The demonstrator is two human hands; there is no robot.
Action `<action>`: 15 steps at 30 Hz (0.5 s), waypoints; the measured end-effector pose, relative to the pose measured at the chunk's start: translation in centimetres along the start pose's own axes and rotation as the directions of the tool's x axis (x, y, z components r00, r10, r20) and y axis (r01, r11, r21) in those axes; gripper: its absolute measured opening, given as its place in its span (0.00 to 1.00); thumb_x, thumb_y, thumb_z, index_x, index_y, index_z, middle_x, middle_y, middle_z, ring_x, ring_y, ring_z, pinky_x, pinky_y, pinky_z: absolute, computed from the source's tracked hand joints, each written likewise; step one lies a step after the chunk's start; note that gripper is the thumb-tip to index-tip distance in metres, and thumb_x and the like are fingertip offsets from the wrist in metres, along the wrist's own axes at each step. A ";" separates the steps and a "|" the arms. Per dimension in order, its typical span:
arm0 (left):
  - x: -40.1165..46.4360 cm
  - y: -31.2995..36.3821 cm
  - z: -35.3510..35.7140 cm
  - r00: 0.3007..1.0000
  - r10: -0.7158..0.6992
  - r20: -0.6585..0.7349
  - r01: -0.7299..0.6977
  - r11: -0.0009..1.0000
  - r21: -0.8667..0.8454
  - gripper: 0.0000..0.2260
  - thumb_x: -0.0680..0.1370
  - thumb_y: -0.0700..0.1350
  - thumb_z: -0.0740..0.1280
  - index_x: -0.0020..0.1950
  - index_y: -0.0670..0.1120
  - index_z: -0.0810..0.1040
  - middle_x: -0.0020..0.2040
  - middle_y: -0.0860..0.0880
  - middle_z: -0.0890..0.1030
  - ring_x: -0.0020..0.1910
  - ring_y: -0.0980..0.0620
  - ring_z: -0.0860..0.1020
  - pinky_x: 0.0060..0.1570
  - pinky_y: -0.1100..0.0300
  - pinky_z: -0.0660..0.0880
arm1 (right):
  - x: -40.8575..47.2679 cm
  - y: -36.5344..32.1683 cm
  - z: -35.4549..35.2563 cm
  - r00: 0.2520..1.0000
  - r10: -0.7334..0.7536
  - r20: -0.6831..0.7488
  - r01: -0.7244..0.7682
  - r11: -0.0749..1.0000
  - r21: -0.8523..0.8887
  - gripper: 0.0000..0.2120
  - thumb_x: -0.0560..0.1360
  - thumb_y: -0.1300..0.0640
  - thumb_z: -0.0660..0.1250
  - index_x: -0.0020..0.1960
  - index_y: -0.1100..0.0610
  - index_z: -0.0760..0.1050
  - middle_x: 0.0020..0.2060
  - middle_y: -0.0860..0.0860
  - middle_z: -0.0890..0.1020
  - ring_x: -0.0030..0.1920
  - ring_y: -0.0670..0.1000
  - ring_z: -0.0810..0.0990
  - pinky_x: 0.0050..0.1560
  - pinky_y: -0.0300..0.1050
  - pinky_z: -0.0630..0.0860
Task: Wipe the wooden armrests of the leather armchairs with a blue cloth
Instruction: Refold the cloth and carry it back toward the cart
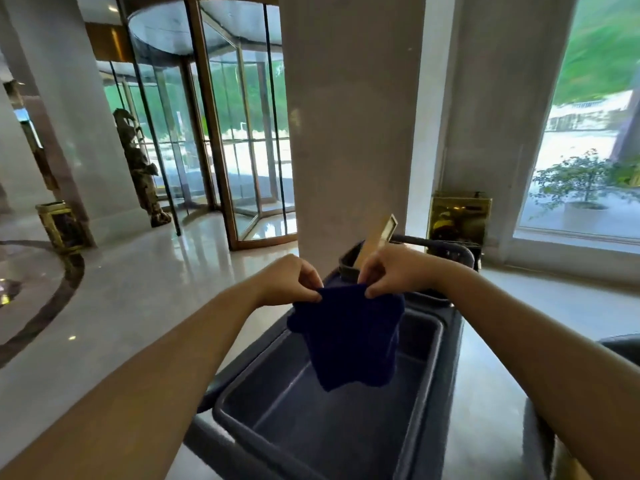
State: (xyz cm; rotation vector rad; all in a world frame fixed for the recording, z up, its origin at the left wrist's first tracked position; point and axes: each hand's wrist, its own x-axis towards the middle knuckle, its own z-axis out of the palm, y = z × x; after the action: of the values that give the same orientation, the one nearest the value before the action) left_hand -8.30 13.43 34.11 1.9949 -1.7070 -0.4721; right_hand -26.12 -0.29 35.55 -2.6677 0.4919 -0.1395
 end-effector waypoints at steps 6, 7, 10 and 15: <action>8.4 -5.8 1.7 0.969 0.160 0.187 -0.154 0.987 -0.047 0.03 0.70 0.41 0.71 0.40 0.50 0.82 0.36 0.54 0.82 0.36 0.60 0.80 0.35 0.69 0.75 | 3.9 4.6 3.8 0.968 0.243 -0.059 -0.237 0.968 0.086 0.08 0.68 0.58 0.72 0.46 0.53 0.81 0.39 0.47 0.82 0.41 0.44 0.80 0.48 0.39 0.77; 9.9 -6.7 2.1 0.957 0.189 0.219 -0.183 0.982 -0.047 0.03 0.70 0.42 0.71 0.41 0.49 0.82 0.37 0.53 0.82 0.37 0.59 0.80 0.38 0.67 0.77 | 4.5 5.3 4.4 0.952 0.297 -0.069 -0.288 0.951 0.114 0.08 0.67 0.59 0.72 0.46 0.54 0.81 0.38 0.48 0.82 0.41 0.45 0.80 0.48 0.41 0.78; 13.0 -9.0 3.6 0.929 0.234 0.286 -0.228 0.972 -0.052 0.04 0.69 0.42 0.71 0.43 0.47 0.83 0.38 0.51 0.83 0.39 0.57 0.81 0.44 0.62 0.79 | 5.7 6.8 6.2 0.908 0.413 -0.069 -0.400 0.904 0.149 0.08 0.67 0.60 0.73 0.47 0.55 0.81 0.39 0.50 0.83 0.41 0.46 0.80 0.48 0.41 0.77; 16.6 -12.5 7.2 0.893 0.257 0.368 -0.248 0.966 -0.075 0.05 0.68 0.40 0.71 0.42 0.46 0.83 0.37 0.51 0.82 0.35 0.60 0.79 0.38 0.67 0.75 | 7.0 9.1 10.6 0.826 0.560 -0.055 -0.541 0.817 0.199 0.09 0.66 0.60 0.72 0.46 0.56 0.81 0.41 0.53 0.85 0.40 0.46 0.80 0.44 0.38 0.76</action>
State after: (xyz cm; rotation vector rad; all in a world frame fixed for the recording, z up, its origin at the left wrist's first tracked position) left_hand 0.85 -2.42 21.91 1.7052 -2.1424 -0.8190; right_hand -20.69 -6.48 22.27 -2.2436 1.2100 -0.1483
